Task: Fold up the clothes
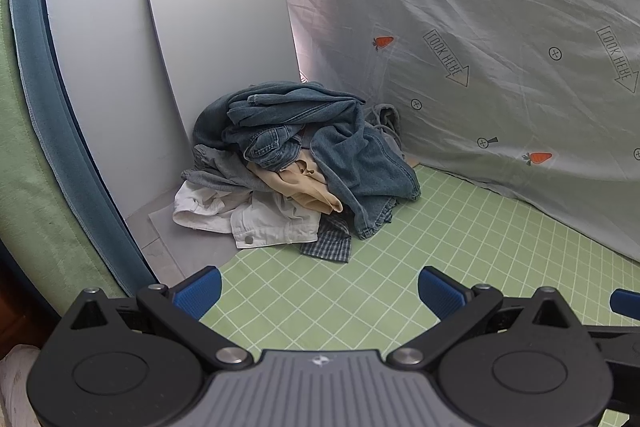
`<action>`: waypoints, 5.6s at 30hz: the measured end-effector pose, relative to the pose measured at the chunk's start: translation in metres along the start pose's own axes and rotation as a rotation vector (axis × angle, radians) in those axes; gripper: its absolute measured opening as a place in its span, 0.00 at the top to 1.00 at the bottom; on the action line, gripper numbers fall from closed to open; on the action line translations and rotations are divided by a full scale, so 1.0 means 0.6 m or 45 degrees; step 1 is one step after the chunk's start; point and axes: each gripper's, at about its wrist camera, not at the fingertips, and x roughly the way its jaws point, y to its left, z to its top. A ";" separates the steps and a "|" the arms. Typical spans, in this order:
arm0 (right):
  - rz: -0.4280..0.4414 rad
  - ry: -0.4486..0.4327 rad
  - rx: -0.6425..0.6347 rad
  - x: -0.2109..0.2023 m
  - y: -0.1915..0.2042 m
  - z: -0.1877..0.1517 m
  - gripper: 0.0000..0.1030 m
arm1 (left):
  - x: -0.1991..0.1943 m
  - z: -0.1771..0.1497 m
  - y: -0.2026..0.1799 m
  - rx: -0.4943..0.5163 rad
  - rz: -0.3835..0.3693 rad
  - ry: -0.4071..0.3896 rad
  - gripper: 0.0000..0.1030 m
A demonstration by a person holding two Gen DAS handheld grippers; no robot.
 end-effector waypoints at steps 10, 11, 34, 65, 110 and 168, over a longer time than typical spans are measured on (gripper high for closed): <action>-0.047 0.010 0.004 0.048 0.006 0.027 0.00 | 0.053 0.025 0.016 -0.030 -0.001 0.028 0.00; -0.055 0.011 0.005 0.057 0.005 0.033 0.00 | 0.063 0.030 0.020 -0.039 -0.002 0.034 0.00; 0.074 0.163 -0.089 0.454 0.126 0.235 0.28 | 0.490 0.231 0.131 -0.050 0.094 0.199 0.04; 0.246 0.156 -0.086 0.657 0.241 0.343 0.96 | 0.667 0.367 0.192 -0.218 -0.137 0.074 0.85; -0.508 0.065 0.449 0.242 -0.259 -0.030 0.97 | 0.309 0.053 -0.197 0.292 -0.554 0.224 0.98; -0.732 0.437 1.001 0.344 -0.482 -0.234 0.01 | 0.467 -0.041 -0.233 0.249 -0.395 0.652 0.43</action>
